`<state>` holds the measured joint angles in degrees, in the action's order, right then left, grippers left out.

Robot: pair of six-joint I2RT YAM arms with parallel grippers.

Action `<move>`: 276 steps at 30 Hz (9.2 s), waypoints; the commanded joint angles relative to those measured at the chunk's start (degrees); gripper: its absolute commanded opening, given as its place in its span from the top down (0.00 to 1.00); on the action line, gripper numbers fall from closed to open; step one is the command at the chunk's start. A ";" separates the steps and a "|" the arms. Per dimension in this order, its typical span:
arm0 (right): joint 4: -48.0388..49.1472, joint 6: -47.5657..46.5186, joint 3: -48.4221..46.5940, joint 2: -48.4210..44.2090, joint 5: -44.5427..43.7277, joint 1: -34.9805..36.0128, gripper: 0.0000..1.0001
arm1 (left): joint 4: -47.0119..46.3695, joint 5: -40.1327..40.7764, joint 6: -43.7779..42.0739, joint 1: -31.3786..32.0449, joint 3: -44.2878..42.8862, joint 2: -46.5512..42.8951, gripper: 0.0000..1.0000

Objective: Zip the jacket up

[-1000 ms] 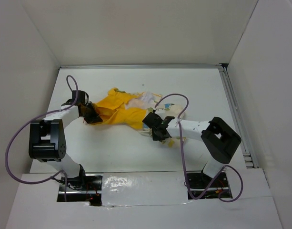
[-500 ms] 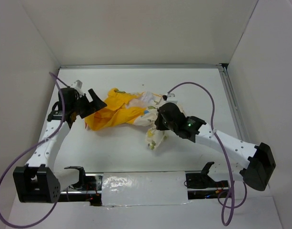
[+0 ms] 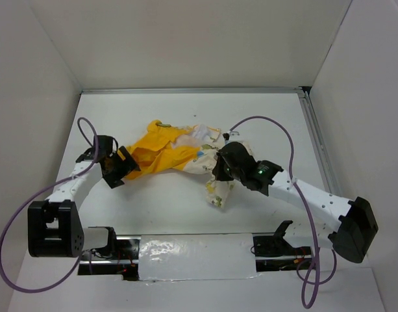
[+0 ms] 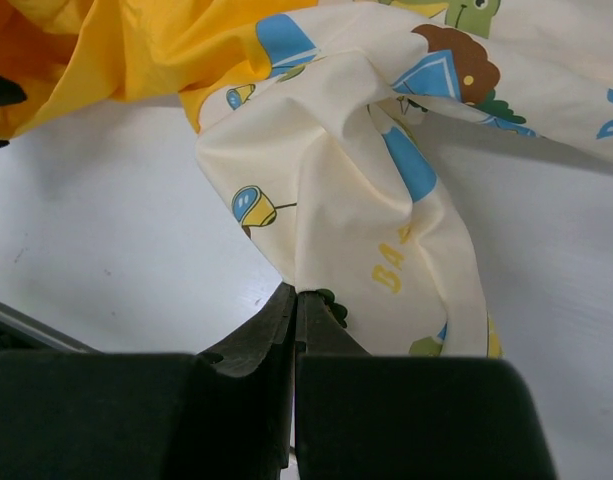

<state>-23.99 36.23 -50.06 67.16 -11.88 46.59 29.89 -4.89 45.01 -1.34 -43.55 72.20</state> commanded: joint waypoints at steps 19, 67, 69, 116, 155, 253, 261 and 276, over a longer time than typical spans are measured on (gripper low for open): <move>-11.43 -16.10 -52.64 7.46 -0.26 -21.27 1.00 | -7.74 -21.39 -13.11 0.20 -61.19 17.18 1.00; 2.73 -25.25 -48.41 -2.10 4.84 -28.40 1.00 | -24.53 -48.30 -11.77 -2.61 -62.40 15.28 1.00; 2.90 -23.58 -36.50 -5.00 7.64 -24.63 0.99 | -25.23 -47.41 -13.81 -2.61 -50.57 11.05 1.00; -1.41 2.17 -8.84 32.79 12.06 -18.39 0.00 | -25.33 -25.62 -9.24 14.71 -19.15 31.49 0.01; -11.25 -6.26 -18.40 30.82 -14.12 -24.44 0.01 | -27.61 -31.15 -13.38 11.80 -5.67 11.03 0.01; -28.05 -4.58 -84.85 63.80 2.56 -39.73 1.00 | -25.85 -31.94 -11.53 35.71 1.89 18.13 0.84; -26.99 -9.23 -82.84 61.53 3.88 -37.28 0.37 | -19.79 -28.52 -12.58 32.81 -9.26 17.29 0.01; -4.40 1.71 -8.78 8.98 5.38 -14.45 0.00 | -15.48 -19.46 -14.51 25.52 -11.54 4.86 0.01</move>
<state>-34.89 32.14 -65.84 80.62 -6.52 28.23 12.91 -26.50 32.53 26.74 -52.62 74.50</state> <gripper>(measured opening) 0.994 0.993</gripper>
